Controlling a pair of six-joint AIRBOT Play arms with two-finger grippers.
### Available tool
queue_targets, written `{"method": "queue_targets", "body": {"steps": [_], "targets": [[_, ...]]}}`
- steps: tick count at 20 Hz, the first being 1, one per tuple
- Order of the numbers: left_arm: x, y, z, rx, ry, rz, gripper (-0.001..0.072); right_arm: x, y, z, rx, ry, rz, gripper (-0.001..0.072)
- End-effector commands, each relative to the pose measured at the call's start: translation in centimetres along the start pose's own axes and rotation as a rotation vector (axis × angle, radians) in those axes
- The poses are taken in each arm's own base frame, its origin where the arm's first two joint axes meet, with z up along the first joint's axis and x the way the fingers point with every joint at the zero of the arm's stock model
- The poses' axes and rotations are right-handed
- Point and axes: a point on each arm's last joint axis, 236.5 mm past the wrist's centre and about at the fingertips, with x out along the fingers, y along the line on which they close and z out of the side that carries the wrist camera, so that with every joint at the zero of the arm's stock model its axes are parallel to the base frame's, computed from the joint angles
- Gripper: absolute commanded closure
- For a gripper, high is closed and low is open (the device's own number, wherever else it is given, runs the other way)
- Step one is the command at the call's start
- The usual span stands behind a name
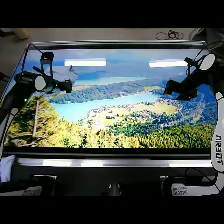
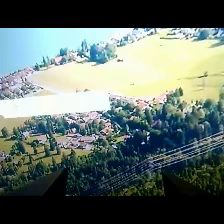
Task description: Fold the shirts.
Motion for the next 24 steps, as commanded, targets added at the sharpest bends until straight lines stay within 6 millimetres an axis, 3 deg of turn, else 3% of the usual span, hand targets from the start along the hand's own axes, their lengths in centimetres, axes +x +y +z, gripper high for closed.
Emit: {"method": "queue_targets", "body": {"steps": [1,4,6,9,14,15,16,17,18,20,21,22,24], "targets": [[3.7,3.1,3.5,-0.076,-0.063,0.034,0.0054,0.0,-0.3,2.6,-0.004,-0.106,-0.014,0.0085],[8.6,12.2,1.2,-0.343,0.172,0.137,0.0054,0.4,-0.2,3.0,0.004,-0.117,-0.004,0.0084],[10.5,15.1,0.3,-0.575,0.237,0.058,0.0054,0.5,0.1,3.0,0.010,-0.113,0.010,0.0084],[12.7,16.0,0.5,-0.758,0.220,-0.063,0.0054,0.7,0.4,3.0,0.012,-0.111,0.021,0.0084],[16.4,14.1,0.4,-0.807,0.188,-0.098,0.0064,0.6,0.4,3.1,0.012,-0.115,0.022,0.0084],[16.9,13.9,0.9,-0.809,0.163,-0.105,0.0201,0.6,0.5,3.0,0.012,-0.111,0.025,0.0084],[17.1,13.4,1.7,-0.817,0.132,-0.123,0.0546,0.6,0.6,2.9,0.011,-0.106,0.029,0.0085],[16.8,12.7,2.8,-0.822,0.104,-0.157,0.0680,0.6,0.7,2.8,0.000,-0.102,0.034,0.0085],[15.7,11.5,4.7,-0.801,0.059,-0.208,0.0679,0.6,0.7,2.8,-0.013,-0.104,0.034,0.0086],[10.5,8.9,10.4,-0.623,-0.094,-0.281,0.0681,-0.2,0.9,3.2,-0.072,-0.127,0.032,0.0089],[6.3,7.0,13.3,-0.493,-0.178,-0.308,0.0681,-1.3,1.1,3.6,-0.100,-0.155,0.032,0.0089],[0.8,4.2,16.0,-0.344,-0.270,-0.339,0.0680,-2.9,1.4,4.2,-0.116,-0.199,0.028,0.0089],[-10.6,-2.6,18.2,-0.101,-0.403,-0.419,0.0681,-6.9,1.9,5.3,-0.134,-0.319,0.020,0.0089]]}}
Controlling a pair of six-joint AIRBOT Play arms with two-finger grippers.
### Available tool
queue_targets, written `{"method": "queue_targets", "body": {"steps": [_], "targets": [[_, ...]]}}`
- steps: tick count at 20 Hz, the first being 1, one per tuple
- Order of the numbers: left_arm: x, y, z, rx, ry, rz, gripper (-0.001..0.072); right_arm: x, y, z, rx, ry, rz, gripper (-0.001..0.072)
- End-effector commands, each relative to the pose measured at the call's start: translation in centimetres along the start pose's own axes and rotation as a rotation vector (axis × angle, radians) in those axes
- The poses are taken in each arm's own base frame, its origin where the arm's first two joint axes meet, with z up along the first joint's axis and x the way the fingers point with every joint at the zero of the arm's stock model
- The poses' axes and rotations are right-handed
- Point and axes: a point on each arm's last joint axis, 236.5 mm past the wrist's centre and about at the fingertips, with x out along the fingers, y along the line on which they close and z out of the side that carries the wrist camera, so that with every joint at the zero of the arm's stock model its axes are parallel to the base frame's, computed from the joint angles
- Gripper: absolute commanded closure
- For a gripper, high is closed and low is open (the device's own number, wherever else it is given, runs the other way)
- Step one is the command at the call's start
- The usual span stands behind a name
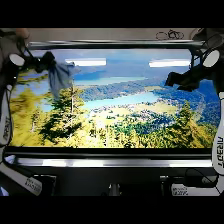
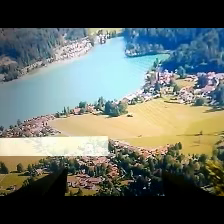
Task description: Fold the shirts.
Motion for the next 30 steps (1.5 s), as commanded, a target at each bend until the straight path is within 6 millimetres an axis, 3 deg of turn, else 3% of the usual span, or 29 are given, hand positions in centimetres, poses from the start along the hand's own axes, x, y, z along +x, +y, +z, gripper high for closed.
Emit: {"method": "queue_targets", "body": {"steps": [1,3,4,5,7,9,11,12,13,14,15,16,18,19,21,22,24,27,30], "targets": [[-12.8,-16.8,0.3,0.417,-0.124,-0.227,0.0681,-6.0,1.0,2.7,-0.061,-0.185,-0.010,0.0089],[-18.1,-23.6,-4.8,0.573,-0.083,-0.308,0.0681,-11.0,2.0,2.6,-0.076,-0.282,-0.003,0.0090],[-19.4,-25.9,-7.9,0.625,-0.044,-0.339,0.0681,-13.4,2.5,2.2,-0.077,-0.319,0.002,0.0090],[-19.9,-27.6,-11.6,0.658,0.013,-0.360,0.0680,-15.7,2.8,1.5,-0.084,-0.351,0.001,0.0090],[-18.0,-28.8,-19.3,0.704,0.149,-0.349,0.0680,-19.9,2.8,-0.1,-0.078,-0.409,-0.026,0.0090],[-14.3,-26.9,-28.0,0.733,0.335,-0.283,0.0680,-22.0,2.4,-1.7,-0.068,-0.418,-0.053,0.0094],[-10.2,-22.9,-37.0,0.699,0.537,-0.192,0.0680,-21.4,2.1,-3.8,-0.064,-0.334,-0.063,0.0094],[-8.4,-20.9,-40.6,0.646,0.614,-0.138,0.0654,-20.4,1.9,-4.7,-0.059,-0.277,-0.063,0.0095],[-7.2,-19.4,-43.6,0.597,0.699,-0.102,0.0315,-18.9,1.9,-5.5,-0.054,-0.210,-0.054,0.0095],[-7.0,-18.7,-45.3,0.552,0.777,-0.086,-0.0013,-17.2,1.7,-6.2,-0.046,-0.149,-0.047,0.0094],[-7.2,-18.4,-45.5,0.522,0.821,-0.079,-0.0013,-15.1,1.6,-7.0,-0.036,-0.083,-0.037,0.0094],[-7.5,-18.2,-44.2,0.533,0.818,-0.077,-0.0013,-12.7,1.4,-8.1,-0.024,-0.009,-0.025,0.0094],[-8.3,-17.0,-39.2,0.573,0.756,-0.048,-0.0013,-7.7,1.3,-11.1,-0.017,0.140,0.018,0.0094],[-9.0,-15.6,-36.8,0.573,0.736,-0.014,-0.0013,-5.3,1.3,-12.8,-0.014,0.211,0.044,0.0094],[-10.5,-12.4,-35.4,0.546,0.791,0.049,-0.0013,-1.0,1.5,-16.7,0.009,0.350,0.098,0.0090],[-10.9,-10.8,-36.1,0.531,0.835,0.076,-0.0013,0.5,1.6,-18.4,0.026,0.405,0.123,0.0085],[-11.3,-8.5,-39.7,0.496,0.929,0.097,-0.0013,3.0,2.1,-21.3,0.043,0.496,0.181,0.0085],[-10.9,-7.8,-45.5,0.399,0.990,0.027,-0.0013,4.8,2.0,-23.7,0.049,0.579,0.207,0.0085],[-11.8,-7.5,-49.8,0.308,1.066,-0.029,-0.0013,5.8,1.7,-24.5,0.062,0.613,0.205,0.0085]]}}
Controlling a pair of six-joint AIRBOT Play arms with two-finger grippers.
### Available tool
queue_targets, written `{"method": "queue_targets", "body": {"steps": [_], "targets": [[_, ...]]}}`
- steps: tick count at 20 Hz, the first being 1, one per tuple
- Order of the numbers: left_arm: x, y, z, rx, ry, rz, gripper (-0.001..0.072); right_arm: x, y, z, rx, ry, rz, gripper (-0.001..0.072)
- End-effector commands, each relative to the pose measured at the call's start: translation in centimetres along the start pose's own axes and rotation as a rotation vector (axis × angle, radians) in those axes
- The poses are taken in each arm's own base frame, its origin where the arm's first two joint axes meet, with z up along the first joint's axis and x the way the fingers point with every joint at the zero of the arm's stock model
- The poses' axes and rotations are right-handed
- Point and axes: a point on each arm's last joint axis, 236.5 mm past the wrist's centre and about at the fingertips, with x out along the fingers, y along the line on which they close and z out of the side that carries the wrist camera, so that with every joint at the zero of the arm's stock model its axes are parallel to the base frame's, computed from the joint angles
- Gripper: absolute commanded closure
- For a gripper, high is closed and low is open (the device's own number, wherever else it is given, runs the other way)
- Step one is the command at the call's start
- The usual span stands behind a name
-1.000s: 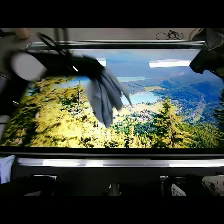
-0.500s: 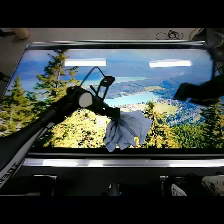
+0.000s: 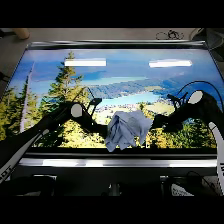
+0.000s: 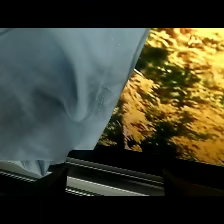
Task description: Fold the shirts.
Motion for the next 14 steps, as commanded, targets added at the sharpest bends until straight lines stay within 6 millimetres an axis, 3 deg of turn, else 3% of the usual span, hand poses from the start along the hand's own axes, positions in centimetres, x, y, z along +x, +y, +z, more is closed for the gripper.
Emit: {"method": "queue_targets", "body": {"steps": [1,3,6,8,12,14], "targets": [[3.4,-1.0,-3.2,-0.057,0.062,-0.100,-0.0013,2.2,-0.4,-0.5,0.015,0.055,0.024,0.0085],[4.4,-0.7,-4.3,-0.069,0.081,-0.096,-0.0013,2.9,-0.7,-0.3,0.027,0.066,0.027,0.0086],[4.9,-2.1,-3.7,-0.059,0.047,-0.149,0.0001,3.9,-0.4,-0.1,0.050,0.098,0.061,0.0086],[5.6,-3.3,-3.5,-0.070,0.044,-0.191,0.0094,4.7,0.2,0.0,0.062,0.107,0.100,0.0086],[7.6,-3.4,-4.3,-0.093,0.086,-0.185,0.0121,7.5,-0.3,-1.2,0.080,0.137,0.085,0.0085],[7.7,-3.3,-4.1,-0.115,0.081,-0.182,0.0478,8.6,0.0,-1.1,0.087,0.120,0.092,0.0085]]}}
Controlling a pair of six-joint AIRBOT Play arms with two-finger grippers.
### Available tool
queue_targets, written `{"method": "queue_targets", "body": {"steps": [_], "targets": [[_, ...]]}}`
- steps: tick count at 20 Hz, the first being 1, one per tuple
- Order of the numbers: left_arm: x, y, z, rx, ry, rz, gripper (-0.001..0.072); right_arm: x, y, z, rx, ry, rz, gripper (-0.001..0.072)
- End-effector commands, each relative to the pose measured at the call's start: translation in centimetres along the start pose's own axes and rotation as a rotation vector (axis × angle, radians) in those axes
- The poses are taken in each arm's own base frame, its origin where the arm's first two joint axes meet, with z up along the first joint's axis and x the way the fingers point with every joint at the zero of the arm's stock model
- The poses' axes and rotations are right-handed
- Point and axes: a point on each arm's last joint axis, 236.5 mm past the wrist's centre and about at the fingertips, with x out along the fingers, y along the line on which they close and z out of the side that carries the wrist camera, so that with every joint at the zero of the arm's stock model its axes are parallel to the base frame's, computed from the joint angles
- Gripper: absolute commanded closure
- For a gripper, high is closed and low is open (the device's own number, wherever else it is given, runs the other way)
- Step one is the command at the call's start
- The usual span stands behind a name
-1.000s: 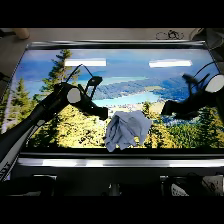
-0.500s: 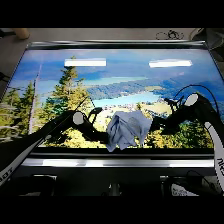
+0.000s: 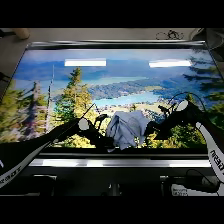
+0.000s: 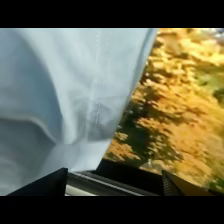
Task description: Fold the shirts.
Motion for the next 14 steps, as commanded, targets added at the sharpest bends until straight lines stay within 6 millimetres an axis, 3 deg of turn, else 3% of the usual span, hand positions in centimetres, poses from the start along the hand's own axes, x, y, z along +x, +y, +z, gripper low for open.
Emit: {"method": "queue_targets", "body": {"steps": [1,2,5,6,7,8,9,10,12,14], "targets": [[0.6,-0.1,0.4,-0.021,-0.011,-0.006,0.0582,1.8,0.3,0.8,0.010,-0.037,0.012,0.0086],[0.4,-0.3,0.4,-0.014,-0.014,-0.008,0.0676,2.0,0.5,1.3,0.012,-0.061,0.006,0.0086],[-0.4,-0.8,0.6,0.023,-0.037,-0.013,0.0682,3.4,1.5,2.3,0.015,-0.092,-0.008,0.0105],[-0.9,-0.9,0.6,0.039,-0.047,-0.007,0.0682,3.9,2.2,2.5,0.004,-0.097,-0.003,0.0225],[-1.4,-1.0,0.7,0.059,-0.061,-0.001,0.0683,4.1,2.6,2.7,-0.012,-0.109,-0.007,0.0587],[-2.1,-1.0,0.9,0.085,-0.080,0.015,0.0684,3.9,3.0,3.0,-0.017,-0.126,0.000,0.0696],[-3.2,-0.6,1.2,0.118,-0.111,0.055,0.0685,3.0,3.5,3.0,-0.069,-0.132,-0.004,0.0696],[-4.8,0.0,1.9,0.155,-0.151,0.113,0.0685,1.6,3.8,3.1,-0.131,-0.147,-0.030,0.0696],[-10.8,0.9,4.2,0.230,-0.281,0.253,0.0685,-4.3,5.2,4.5,-0.264,-0.282,-0.114,0.0697],[-19.7,0.0,6.7,0.283,-0.479,0.354,0.0685,-14.8,9.0,6.0,-0.414,-0.578,-0.199,0.0696]]}}
